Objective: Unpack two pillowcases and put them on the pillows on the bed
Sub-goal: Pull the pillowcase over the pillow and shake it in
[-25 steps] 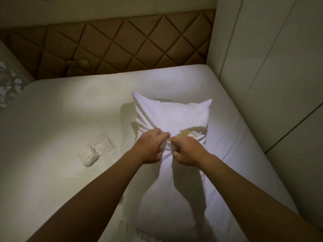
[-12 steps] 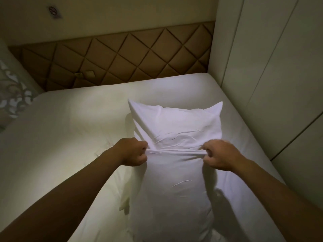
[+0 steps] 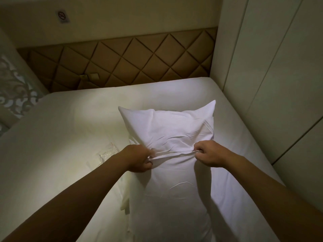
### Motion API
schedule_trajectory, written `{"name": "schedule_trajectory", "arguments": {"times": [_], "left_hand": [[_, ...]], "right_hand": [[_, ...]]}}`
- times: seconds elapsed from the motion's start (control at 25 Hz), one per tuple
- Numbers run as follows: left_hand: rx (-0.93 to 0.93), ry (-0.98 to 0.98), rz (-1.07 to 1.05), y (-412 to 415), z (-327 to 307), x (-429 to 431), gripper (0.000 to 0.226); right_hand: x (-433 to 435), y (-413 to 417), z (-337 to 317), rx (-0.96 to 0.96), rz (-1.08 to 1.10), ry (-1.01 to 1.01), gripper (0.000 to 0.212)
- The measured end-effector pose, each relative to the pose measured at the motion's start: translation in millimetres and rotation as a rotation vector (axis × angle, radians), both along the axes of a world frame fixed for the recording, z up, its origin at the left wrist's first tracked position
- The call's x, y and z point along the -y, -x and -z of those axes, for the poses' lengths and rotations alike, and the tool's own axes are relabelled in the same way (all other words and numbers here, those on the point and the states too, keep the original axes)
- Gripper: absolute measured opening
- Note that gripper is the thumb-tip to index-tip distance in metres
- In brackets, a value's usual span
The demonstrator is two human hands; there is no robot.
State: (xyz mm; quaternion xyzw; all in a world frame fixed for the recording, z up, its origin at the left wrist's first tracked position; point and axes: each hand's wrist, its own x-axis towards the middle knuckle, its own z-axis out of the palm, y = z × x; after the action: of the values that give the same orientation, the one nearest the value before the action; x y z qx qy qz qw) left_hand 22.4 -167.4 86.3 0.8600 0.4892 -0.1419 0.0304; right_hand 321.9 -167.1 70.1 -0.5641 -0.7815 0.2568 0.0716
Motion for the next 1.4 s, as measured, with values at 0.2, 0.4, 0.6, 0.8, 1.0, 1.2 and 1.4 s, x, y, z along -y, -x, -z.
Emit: {"name": "schedule_trajectory", "arguments": {"times": [0.2, 0.4, 0.6, 0.8, 1.0, 1.2, 1.4], "left_hand": [[0.047, -0.023, 0.041, 2.3, -2.5, 3.2, 0.034], [-0.022, -0.059, 0.012, 1.7, -0.4, 3.8, 0.041], [-0.062, -0.092, -0.028, 5.8, 4.2, 3.2, 0.056], [0.373, -0.134, 0.085, 16.5, 18.4, -6.3, 0.06], [0.207, -0.104, -0.15, 7.5, 15.1, -10.1, 0.044], [0.091, -0.267, -0.213, -0.3, 13.1, -34.1, 0.046], [0.088, -0.251, -0.285, -9.4, 34.2, -75.1, 0.038]], "right_hand": [[-0.6, 5.2, -4.3, 0.022, 0.02, 0.045, 0.012], [5.4, 11.0, -6.5, 0.116, -0.02, 0.099, 0.012], [10.7, 16.7, -6.2, 0.272, -0.011, 0.144, 0.035], [6.9, 12.2, -22.9, 0.102, 0.037, 0.147, 0.036], [-3.3, 9.3, -21.7, -0.033, 0.151, -0.06, 0.035], [-22.1, 23.0, -2.5, 0.238, 0.226, -0.377, 0.025], [-60.5, 31.0, 20.5, 0.263, 0.312, -0.325, 0.026]]}}
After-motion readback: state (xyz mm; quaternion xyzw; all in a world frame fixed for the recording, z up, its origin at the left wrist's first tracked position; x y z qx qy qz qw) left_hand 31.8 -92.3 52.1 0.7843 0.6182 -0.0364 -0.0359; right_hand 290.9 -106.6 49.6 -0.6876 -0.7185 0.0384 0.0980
